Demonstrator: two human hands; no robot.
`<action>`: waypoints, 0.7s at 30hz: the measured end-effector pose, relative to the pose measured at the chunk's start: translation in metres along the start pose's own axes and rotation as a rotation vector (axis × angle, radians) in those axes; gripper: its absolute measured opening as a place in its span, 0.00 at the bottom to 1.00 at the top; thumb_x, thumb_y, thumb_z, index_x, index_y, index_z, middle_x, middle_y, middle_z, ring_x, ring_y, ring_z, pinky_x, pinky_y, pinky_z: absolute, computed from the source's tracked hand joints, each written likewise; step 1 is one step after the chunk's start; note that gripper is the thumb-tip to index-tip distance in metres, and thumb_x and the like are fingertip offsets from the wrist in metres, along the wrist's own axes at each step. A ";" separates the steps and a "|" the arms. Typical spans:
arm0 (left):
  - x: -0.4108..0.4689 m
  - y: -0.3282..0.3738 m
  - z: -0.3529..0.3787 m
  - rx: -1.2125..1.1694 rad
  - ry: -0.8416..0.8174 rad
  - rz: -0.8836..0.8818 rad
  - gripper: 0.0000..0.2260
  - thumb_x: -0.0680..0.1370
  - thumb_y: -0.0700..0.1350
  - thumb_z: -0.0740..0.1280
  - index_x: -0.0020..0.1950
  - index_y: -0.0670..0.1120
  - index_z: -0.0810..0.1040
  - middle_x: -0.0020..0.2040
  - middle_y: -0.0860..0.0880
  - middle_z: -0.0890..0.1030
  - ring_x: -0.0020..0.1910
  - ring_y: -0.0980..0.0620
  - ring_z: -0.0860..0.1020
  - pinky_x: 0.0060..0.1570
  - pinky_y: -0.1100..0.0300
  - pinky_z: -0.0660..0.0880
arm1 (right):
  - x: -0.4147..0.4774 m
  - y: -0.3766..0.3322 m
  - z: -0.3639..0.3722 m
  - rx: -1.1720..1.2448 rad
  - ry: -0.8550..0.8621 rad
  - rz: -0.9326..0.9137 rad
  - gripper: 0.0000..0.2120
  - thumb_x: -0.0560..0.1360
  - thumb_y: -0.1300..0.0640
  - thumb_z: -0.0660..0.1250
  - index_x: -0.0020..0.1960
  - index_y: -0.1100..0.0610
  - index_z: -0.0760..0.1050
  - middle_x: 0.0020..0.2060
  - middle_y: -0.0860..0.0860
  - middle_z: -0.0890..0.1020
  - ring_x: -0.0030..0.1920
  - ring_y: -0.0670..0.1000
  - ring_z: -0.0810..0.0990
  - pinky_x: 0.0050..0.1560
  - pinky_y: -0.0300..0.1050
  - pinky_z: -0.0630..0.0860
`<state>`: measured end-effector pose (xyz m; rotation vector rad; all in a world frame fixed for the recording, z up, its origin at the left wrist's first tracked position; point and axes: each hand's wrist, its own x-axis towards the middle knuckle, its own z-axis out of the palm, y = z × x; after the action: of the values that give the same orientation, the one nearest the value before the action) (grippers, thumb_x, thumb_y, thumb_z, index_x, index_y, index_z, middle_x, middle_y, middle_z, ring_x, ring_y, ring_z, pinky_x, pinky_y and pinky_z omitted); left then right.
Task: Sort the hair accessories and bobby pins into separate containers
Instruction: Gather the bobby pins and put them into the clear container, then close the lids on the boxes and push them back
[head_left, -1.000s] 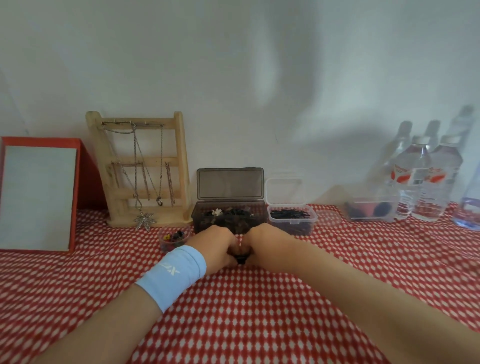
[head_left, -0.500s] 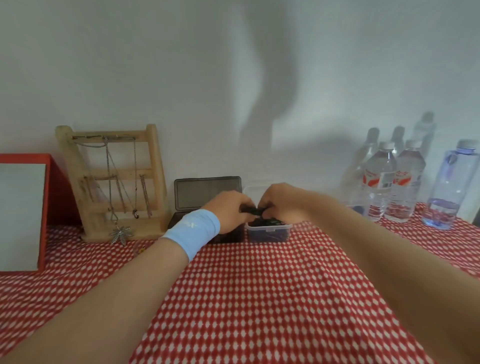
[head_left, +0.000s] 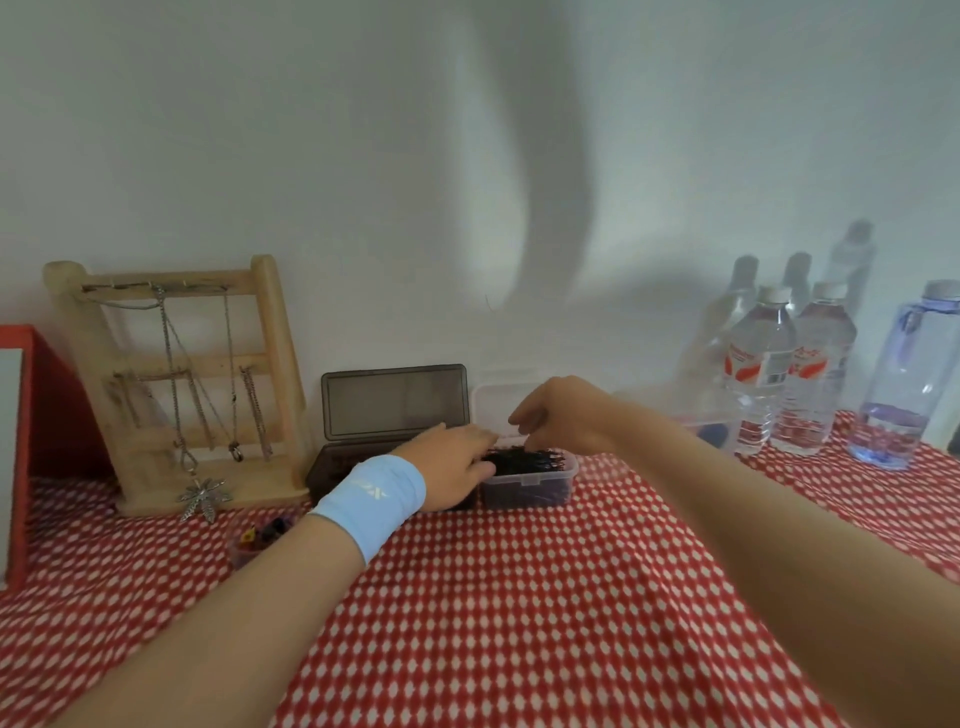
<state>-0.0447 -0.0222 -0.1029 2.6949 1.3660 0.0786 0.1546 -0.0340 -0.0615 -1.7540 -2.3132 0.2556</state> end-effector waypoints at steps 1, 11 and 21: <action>-0.001 -0.001 0.002 0.036 -0.027 0.012 0.22 0.84 0.53 0.52 0.77 0.48 0.61 0.76 0.49 0.66 0.75 0.49 0.64 0.77 0.48 0.51 | -0.002 0.004 -0.001 0.041 0.047 0.005 0.17 0.77 0.58 0.72 0.65 0.53 0.80 0.58 0.48 0.85 0.56 0.45 0.81 0.65 0.42 0.75; 0.007 0.019 0.009 0.049 0.017 0.030 0.27 0.84 0.56 0.50 0.81 0.50 0.46 0.81 0.49 0.52 0.79 0.52 0.52 0.78 0.51 0.43 | -0.017 0.020 0.013 -0.057 0.039 0.080 0.17 0.82 0.62 0.61 0.64 0.48 0.81 0.62 0.46 0.83 0.60 0.47 0.80 0.64 0.40 0.72; 0.016 0.022 -0.005 -0.115 0.105 0.013 0.24 0.83 0.58 0.53 0.77 0.51 0.63 0.74 0.48 0.70 0.72 0.45 0.68 0.72 0.49 0.63 | -0.008 0.024 0.006 0.179 0.284 0.191 0.24 0.80 0.68 0.57 0.73 0.54 0.70 0.71 0.55 0.70 0.64 0.54 0.75 0.54 0.36 0.73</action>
<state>-0.0185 -0.0217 -0.0957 2.6382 1.3278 0.2939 0.1769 -0.0350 -0.0747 -1.7915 -1.8717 0.2213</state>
